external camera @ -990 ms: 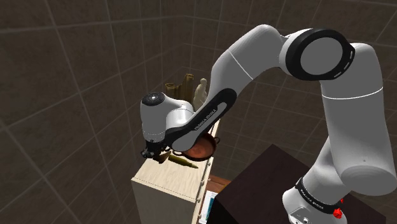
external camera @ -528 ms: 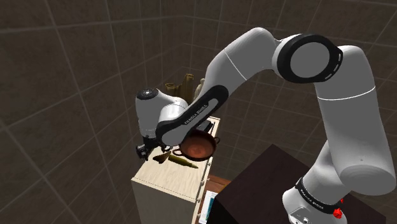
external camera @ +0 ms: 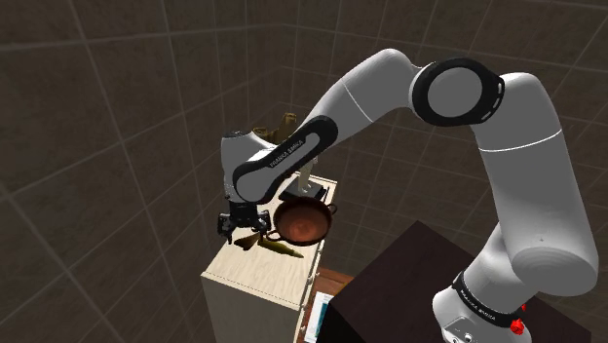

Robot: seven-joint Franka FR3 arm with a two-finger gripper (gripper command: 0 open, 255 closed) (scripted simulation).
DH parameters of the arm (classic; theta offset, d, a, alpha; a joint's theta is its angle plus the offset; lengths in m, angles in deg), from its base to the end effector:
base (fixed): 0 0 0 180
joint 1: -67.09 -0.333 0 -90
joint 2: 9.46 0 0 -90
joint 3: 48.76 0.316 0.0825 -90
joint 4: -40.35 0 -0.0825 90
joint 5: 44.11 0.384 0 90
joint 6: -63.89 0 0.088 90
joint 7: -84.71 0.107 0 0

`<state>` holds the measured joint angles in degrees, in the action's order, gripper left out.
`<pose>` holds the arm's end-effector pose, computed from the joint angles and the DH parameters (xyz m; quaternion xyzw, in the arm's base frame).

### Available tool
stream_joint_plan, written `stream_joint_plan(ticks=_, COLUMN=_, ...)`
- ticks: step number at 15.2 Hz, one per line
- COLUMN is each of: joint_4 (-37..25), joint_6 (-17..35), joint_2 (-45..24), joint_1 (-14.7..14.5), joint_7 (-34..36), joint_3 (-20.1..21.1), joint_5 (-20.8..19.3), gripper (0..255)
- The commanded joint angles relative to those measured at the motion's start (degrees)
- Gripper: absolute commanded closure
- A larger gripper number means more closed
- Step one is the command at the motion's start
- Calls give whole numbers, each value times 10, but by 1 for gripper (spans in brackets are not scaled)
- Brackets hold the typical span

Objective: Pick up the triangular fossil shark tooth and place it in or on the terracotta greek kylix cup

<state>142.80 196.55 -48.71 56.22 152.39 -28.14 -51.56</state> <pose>0.5568 0.3216 0.1799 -0.9516 0.2945 0.0879 0.0034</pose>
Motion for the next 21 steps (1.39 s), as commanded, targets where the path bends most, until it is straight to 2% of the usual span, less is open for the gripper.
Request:
stream_joint_plan(ticks=1, joint_4=2, joint_6=7, joint_2=-12, joint_1=-1, joint_7=5, joint_3=-3, joint_5=1, gripper=0)
stream_joint_plan(ticks=12, joint_4=3, joint_6=21, joint_2=-25, joint_1=-4, joint_7=7, joint_3=-7, joint_5=-3, gripper=0)
stream_joint_plan(ticks=13, joint_4=3, joint_6=21, joint_2=-24, joint_1=-4, joint_7=7, joint_3=-7, joint_5=-3, gripper=255)
stream_joint_plan(ticks=21, joint_4=3, joint_6=21, joint_2=-24, joint_1=-4, joint_7=7, joint_3=-7, joint_5=-3, gripper=255)
